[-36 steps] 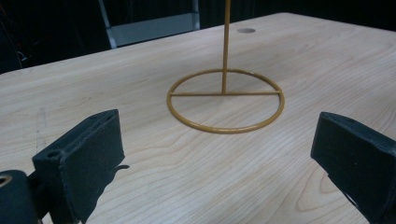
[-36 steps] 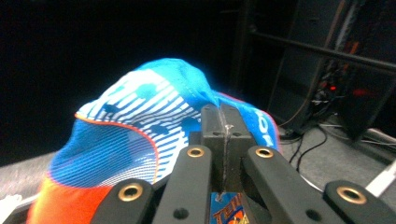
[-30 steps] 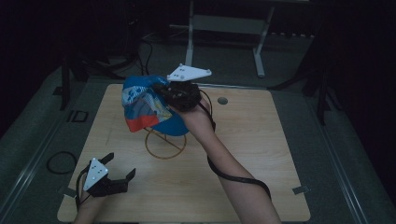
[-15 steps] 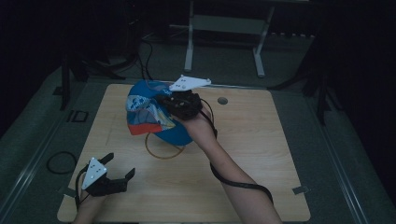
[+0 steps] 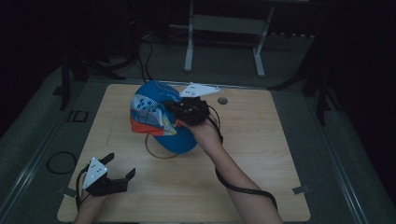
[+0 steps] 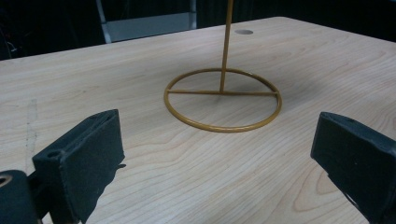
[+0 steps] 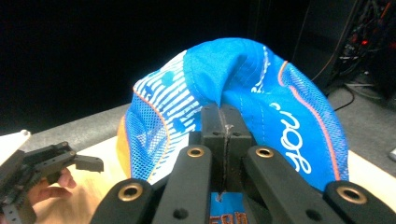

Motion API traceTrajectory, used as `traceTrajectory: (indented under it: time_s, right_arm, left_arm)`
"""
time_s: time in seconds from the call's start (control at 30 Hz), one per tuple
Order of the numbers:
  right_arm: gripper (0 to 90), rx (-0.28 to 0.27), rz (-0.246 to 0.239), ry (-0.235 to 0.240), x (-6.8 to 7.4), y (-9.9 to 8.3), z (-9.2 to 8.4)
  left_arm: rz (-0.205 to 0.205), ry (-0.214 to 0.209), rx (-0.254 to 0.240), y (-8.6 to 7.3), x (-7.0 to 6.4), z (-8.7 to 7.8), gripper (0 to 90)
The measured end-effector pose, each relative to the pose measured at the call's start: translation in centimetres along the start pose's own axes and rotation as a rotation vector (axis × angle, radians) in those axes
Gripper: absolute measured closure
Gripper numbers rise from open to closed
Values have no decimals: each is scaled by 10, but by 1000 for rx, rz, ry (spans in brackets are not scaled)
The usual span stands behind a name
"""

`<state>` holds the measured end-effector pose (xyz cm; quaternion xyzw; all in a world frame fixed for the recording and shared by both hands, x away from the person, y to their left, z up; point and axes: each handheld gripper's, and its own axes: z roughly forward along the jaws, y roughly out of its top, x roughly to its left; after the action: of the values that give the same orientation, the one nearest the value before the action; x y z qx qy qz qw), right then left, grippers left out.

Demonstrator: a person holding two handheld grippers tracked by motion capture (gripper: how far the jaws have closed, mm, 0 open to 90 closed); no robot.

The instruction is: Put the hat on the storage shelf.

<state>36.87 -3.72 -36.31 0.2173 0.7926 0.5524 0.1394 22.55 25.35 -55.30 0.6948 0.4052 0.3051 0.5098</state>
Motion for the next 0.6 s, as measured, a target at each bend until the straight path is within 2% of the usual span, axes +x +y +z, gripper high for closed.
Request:
traceTrajectory:
  time_s: [0.13,0.23,0.43,0.6]
  right_arm:
    - [900,-2,-5,19,5,-3,1]
    - [900,13,-19,15,8,-6,3]
    - [900,39,-17,19,8,-13,10]
    - [896,38,-9,22,6,-15,10]
  left_arm:
    - [-2,-2,1,-1,0,0,28]
    - [-2,-4,3,-1,0,0,28]
    - [-3,-5,3,-1,0,0,28]
    - [-3,-8,7,-2,0,1,28]
